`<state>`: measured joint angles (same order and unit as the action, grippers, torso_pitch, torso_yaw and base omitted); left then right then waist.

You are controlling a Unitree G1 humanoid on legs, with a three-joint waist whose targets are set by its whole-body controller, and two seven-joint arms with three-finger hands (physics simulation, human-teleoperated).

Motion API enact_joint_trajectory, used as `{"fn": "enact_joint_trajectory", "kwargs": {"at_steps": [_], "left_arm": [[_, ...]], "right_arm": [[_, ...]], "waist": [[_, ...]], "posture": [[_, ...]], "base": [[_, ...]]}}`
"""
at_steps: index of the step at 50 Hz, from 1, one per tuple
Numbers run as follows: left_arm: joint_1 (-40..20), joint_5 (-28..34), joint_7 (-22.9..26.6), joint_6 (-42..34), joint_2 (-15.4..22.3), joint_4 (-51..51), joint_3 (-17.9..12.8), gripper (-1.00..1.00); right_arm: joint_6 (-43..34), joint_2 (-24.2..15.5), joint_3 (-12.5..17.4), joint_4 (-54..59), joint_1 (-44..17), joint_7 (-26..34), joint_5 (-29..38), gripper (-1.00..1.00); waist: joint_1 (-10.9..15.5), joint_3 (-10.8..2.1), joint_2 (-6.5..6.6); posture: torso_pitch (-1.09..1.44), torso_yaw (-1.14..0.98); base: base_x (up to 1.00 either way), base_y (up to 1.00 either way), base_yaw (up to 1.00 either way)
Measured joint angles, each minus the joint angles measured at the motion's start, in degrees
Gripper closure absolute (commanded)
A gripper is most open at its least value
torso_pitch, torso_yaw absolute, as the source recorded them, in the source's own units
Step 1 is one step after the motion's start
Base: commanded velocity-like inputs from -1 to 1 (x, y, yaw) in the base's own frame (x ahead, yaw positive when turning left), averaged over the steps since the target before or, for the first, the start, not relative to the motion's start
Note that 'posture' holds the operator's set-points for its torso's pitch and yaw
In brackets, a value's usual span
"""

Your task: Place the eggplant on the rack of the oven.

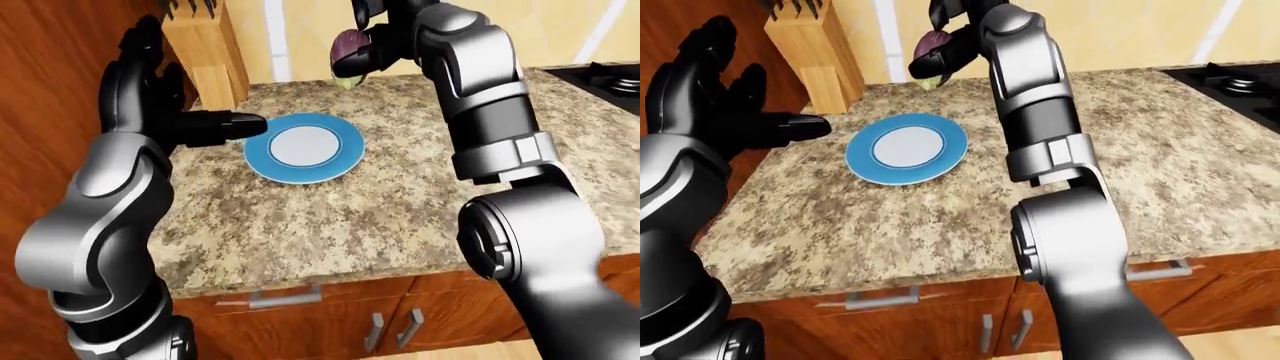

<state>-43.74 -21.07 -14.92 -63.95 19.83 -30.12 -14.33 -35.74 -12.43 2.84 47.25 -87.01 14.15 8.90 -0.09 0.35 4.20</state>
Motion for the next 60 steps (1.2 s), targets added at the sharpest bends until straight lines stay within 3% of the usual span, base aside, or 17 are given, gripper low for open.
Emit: {"fn": "enact_joint_trajectory", "kwargs": {"at_steps": [4, 8, 9, 13, 17, 22, 29, 34, 37, 39, 46, 53, 54, 57, 60], "left_arm": [[0.0, 0.0, 0.1, 0.7, -0.1, -0.2, 0.4, -1.0], [-0.1, 0.0, 0.2, 0.7, -0.2, -0.4, 0.4, -1.0], [0.0, 0.1, 0.1, 0.6, -0.2, -0.4, 0.5, -1.0], [-0.1, 0.2, 0.1, 0.3, -0.4, -0.3, 0.6, -1.0], [0.5, -0.2, 0.6, 0.0, -0.7, -0.3, 1.5, -1.0], [-0.3, 0.0, 0.7, 0.7, -0.6, -0.6, 1.2, -1.0], [0.1, 0.0, 0.9, 0.6, -0.7, -0.5, 1.2, -1.0], [0.1, 0.0, 0.9, 0.2, -0.7, -0.3, 1.2, -1.0], [-0.1, -0.1, 0.9, 0.3, -0.6, -0.7, 1.0, -1.0], [-0.2, 0.0, 0.9, 0.4, -0.6, -0.7, 0.9, -1.0], [-0.1, 0.1, 0.6, -0.1, -0.3, -0.4, 0.3, -1.0], [0.1, 0.1, 0.4, 0.3, -0.3, -0.5, 0.5, -1.0], [0.3, 0.2, 0.4, 0.3, -0.4, -0.2, 0.6, -1.0], [0.8, 0.3, 0.4, -0.1, -0.5, 0.6, 0.7, -1.0], [0.0, 0.3, 0.5, 0.2, -0.3, -0.3, 0.6, -1.0]], "right_arm": [[0.5, -0.5, 0.4, 0.1, -0.6, -0.2, 0.2, 1.0], [1.3, -0.6, 0.7, -0.7, -0.8, -0.4, 0.2, 1.0], [1.5, -0.5, 0.6, -0.4, -0.7, -0.4, 0.1, 1.0], [1.0, -0.5, 0.3, 0.9, -0.4, -0.3, 0.0, 1.0], [1.0, -1.0, 0.9, 0.9, 0.4, -0.7, 0.3, 1.0], [1.6, -1.0, 1.1, 0.2, 0.3, -1.1, 0.1, 1.0], [1.7, -0.7, 1.0, 0.3, 0.9, -1.5, -0.2, 1.0], [1.7, -0.6, 0.7, 0.7, 1.7, -1.6, -0.2, 1.0], [1.4, -0.8, 0.7, 0.4, 1.6, -1.5, -0.1, 1.0], [1.4, -0.8, 0.8, 0.0, 1.4, -1.5, 0.0, 1.0], [1.2, -0.2, 0.4, -0.6, 1.2, -1.3, -0.3, 1.0], [1.6, -0.1, 0.4, -0.5, 1.2, -1.1, -0.3, 1.0], [1.6, 0.0, 0.4, -0.4, 1.5, -1.2, -0.3, 1.0], [0.9, 0.3, -0.1, 0.9, 2.0, -0.8, -0.4, 1.0], [0.4, -0.2, 0.2, 0.4, 1.2, -0.7, -0.2, 1.0]], "waist": [[-0.1, 0.43, -1.64], [0.7, 4.01, -4.02], [0.7, 3.95, -4.72], [0.6, 1.71, -7.01], [0.9, 1.72, -6.1], [0.6, 1.97, -3.61], [-0.5, 4.67, -4.18], [-0.9, 5.12, -3.99], [-1.3, 4.75, -2.97], [-1.6, 4.12, -1.49], [-1.1, 3.32, -3.17], [-0.1, 2.89, -3.95], [0.1, 2.69, -3.69], [0.3, 1.64, -0.27], [0.5, 0.81, 0.51]], "posture": [[0.0, 0.0], [0.0, 0.0], [0.0, 0.0], [0.0, 0.0], [0.0, 0.0], [0.0, 0.0], [0.0, 0.0], [0.0, 0.0], [0.0, 0.0], [0.0, 0.0], [0.0, 0.0], [0.0, 0.0], [0.0, 0.0], [0.0, 0.0], [0.0, 0.0]], "base": [[-0.2, 0.0, 0.0], [0.0, -0.03, 0.0], [0.0, -0.25, 0.0], [0.0, -0.25, 0.0], [0.0, -0.24, 0.0], [0.0, -0.19, 0.0], [0.0, 0.0, 0.0], [0.0, 0.0, 0.0], [0.0, 0.0, 0.0], [0.0, 0.0, 0.0], [0.0, 0.0, 0.0], [0.0, -0.03, 0.0], [0.0, -0.38, 0.0], [0.0, -0.39, 0.0], [0.0, -0.41, 0.0]]}}
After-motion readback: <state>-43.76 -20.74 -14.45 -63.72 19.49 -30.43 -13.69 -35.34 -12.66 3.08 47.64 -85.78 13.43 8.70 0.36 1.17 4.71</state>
